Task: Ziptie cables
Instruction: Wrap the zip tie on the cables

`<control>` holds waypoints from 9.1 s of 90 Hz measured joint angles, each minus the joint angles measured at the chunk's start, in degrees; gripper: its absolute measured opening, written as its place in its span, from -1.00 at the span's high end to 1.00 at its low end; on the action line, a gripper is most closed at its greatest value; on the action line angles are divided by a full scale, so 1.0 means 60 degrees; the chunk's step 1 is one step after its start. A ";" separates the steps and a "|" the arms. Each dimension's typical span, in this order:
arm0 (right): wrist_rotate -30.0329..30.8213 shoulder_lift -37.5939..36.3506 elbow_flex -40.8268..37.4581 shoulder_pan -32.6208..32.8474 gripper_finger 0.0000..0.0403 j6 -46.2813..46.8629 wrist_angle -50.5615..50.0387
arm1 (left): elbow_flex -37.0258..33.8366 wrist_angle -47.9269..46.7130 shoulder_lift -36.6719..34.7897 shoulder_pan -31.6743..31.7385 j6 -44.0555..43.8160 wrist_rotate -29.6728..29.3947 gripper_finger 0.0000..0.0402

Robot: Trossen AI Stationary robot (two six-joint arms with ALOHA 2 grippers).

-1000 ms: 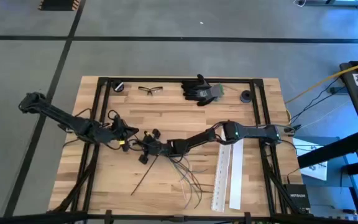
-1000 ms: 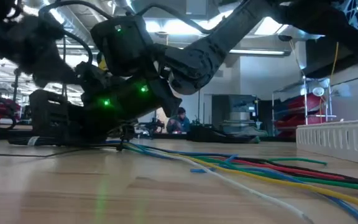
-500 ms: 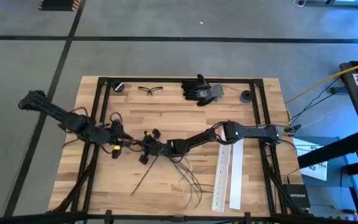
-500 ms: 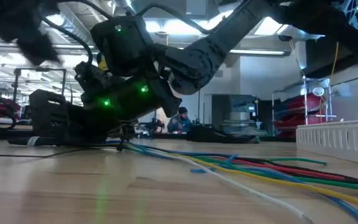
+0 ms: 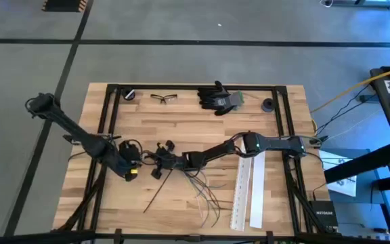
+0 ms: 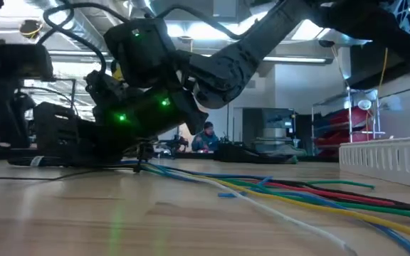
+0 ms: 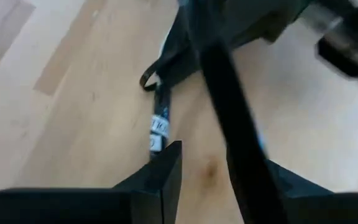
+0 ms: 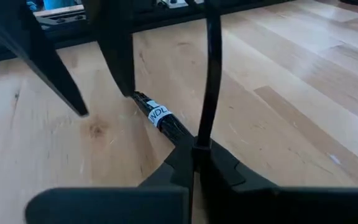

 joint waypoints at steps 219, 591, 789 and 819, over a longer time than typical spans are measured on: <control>-0.0076 0.0025 -0.0007 0.0011 1.00 -0.0211 0.0439 | -0.0024 0.1590 0.2708 -0.1649 -0.3732 -0.2377 0.35; -0.0218 -0.0561 0.0011 0.0011 0.58 -0.0773 -0.1082 | -0.2004 0.5869 0.3029 -0.0700 0.2193 -0.4289 1.00; -0.5087 -0.1049 -0.1592 -0.0952 0.99 -0.2213 0.2686 | -0.1585 0.5756 0.2857 -0.1757 0.2093 -0.3811 1.00; -0.5067 -0.1049 -0.1592 -0.0935 1.00 -0.2255 0.2570 | -0.1450 0.5373 0.2807 -0.1552 0.0815 -0.2797 0.87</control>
